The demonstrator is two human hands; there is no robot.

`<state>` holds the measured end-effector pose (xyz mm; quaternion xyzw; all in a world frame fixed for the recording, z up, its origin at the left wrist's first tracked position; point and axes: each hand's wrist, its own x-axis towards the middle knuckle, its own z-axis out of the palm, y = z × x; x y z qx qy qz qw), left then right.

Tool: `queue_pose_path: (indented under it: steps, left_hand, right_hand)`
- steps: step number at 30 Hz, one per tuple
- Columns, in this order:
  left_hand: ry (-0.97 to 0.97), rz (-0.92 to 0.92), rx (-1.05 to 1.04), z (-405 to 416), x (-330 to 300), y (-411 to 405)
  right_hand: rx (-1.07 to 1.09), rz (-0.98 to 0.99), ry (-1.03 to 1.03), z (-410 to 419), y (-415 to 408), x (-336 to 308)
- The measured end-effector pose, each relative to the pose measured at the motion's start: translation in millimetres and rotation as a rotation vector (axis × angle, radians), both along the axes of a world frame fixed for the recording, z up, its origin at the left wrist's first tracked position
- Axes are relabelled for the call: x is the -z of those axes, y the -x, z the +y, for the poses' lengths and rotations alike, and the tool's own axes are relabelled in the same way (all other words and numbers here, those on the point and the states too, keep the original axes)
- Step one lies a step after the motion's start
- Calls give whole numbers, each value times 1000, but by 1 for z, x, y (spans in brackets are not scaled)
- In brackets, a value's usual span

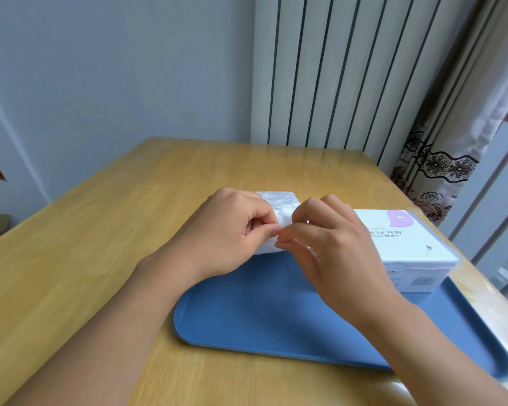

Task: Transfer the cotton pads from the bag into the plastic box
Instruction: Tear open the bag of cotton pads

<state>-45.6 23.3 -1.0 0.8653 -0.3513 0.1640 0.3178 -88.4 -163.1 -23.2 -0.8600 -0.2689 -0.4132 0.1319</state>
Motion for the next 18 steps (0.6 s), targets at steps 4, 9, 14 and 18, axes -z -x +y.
queue_pose_path:
  steps: [4,9,14,18]
  left_hand:
    - [78,-151,-124,5,-2,-6]
    - [176,-338,-307,14,-7,-10]
    - [160,-464,-347,5,-3,-5]
    - [109,-376,-127,8,-2,-8]
  right_hand:
    - [-94,101,93,2,4,0]
    - [-146,247,186,5,11,0]
    - [-147,395,188,1,16,-8]
    - [-129,487,156,-2,21,-13]
